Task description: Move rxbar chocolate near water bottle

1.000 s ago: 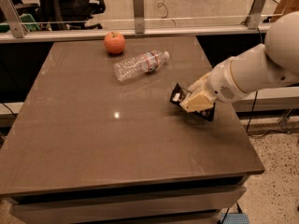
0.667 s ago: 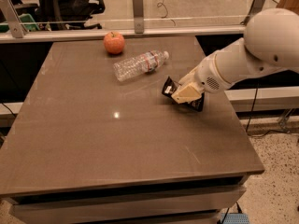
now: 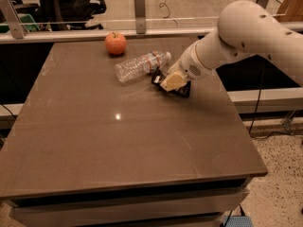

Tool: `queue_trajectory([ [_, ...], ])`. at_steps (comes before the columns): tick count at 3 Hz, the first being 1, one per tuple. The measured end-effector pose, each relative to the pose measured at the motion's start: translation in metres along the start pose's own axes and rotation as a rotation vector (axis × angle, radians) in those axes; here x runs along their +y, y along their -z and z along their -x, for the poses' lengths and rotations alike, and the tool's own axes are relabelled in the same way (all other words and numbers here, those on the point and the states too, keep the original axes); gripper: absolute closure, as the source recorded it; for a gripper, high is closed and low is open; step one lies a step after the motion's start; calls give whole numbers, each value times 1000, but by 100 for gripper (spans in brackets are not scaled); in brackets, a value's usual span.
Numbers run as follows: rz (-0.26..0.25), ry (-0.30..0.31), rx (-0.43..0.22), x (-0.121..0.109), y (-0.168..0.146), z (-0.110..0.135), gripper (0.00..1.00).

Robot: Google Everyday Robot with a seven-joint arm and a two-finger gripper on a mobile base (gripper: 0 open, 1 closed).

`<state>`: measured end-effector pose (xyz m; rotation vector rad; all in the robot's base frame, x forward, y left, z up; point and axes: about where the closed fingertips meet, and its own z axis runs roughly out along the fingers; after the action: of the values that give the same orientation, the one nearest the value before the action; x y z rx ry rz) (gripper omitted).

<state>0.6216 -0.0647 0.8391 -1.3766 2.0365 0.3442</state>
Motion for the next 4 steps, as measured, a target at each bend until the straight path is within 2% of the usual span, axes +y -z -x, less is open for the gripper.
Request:
queue_trajectory([
  [2,13,9,27,-16,-28,1,100],
  [3,14,9,28,-17,-27,3,83],
  [4,14,9,28,-17,-27,3,61],
])
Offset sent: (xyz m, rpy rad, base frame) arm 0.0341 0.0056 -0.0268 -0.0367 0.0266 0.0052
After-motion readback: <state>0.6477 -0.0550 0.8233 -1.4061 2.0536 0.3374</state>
